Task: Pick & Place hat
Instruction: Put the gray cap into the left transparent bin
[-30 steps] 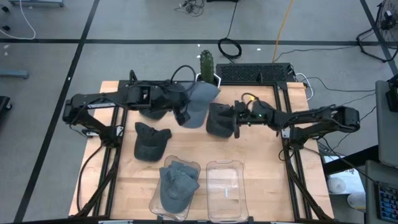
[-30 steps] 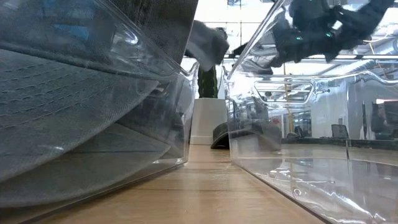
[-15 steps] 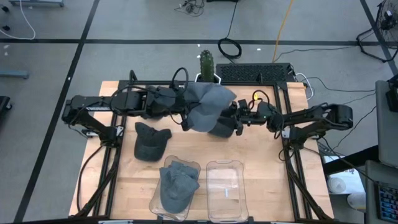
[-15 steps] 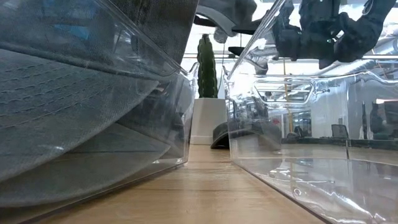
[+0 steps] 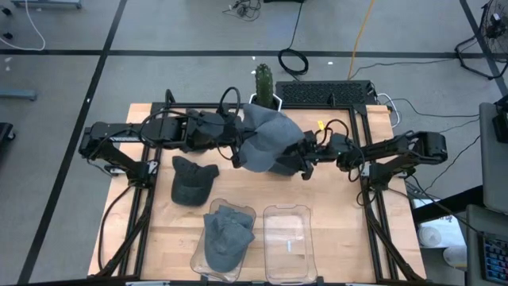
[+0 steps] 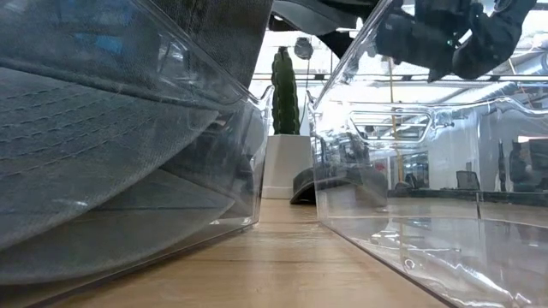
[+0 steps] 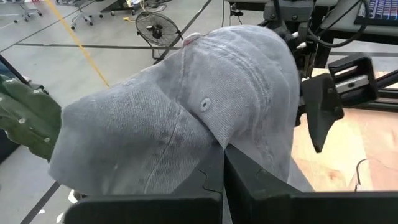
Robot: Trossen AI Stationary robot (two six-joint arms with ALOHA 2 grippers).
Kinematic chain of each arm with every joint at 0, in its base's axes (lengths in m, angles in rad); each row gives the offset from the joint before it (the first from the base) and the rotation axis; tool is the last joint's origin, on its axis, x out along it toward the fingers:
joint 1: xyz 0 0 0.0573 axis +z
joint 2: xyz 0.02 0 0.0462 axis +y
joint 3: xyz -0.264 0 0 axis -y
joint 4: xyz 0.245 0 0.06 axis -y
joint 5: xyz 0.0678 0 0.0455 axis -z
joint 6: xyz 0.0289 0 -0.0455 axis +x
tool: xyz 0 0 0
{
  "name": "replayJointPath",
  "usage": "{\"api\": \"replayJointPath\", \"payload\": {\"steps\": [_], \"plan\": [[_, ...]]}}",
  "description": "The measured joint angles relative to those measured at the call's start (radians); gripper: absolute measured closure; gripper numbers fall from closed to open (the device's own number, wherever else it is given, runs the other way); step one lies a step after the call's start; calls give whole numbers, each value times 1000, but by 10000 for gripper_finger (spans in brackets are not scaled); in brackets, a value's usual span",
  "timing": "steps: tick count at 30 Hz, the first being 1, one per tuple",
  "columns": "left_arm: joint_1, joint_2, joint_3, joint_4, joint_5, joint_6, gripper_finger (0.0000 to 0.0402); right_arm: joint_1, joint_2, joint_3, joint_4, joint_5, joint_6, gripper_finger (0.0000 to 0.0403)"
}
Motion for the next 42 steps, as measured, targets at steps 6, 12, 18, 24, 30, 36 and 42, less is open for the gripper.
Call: {"api": "replayJointPath", "payload": {"steps": [6,12,18,24,30,36,42], "plan": [[1,0,0,7,0,0,402,24,0,34,-59,41,-78,278],[4,11,-1,27,-7,21,396,47,0,34,-30,55,-163,391],[-16,-27,-3,10,0,89,366,49,-12,33,-35,-105,-126,399],[-49,-122,0,-46,-206,94,309,61,-11,32,-42,-282,-69,401],[-38,-191,-3,-288,-65,-195,225,85,-12,31,-29,-470,1,402],[-76,-188,-135,-295,93,-360,171,83,-32,31,-54,-492,3,402],[-148,-276,-425,-185,10,-593,175,69,-83,31,-106,-491,-22,402]]}}
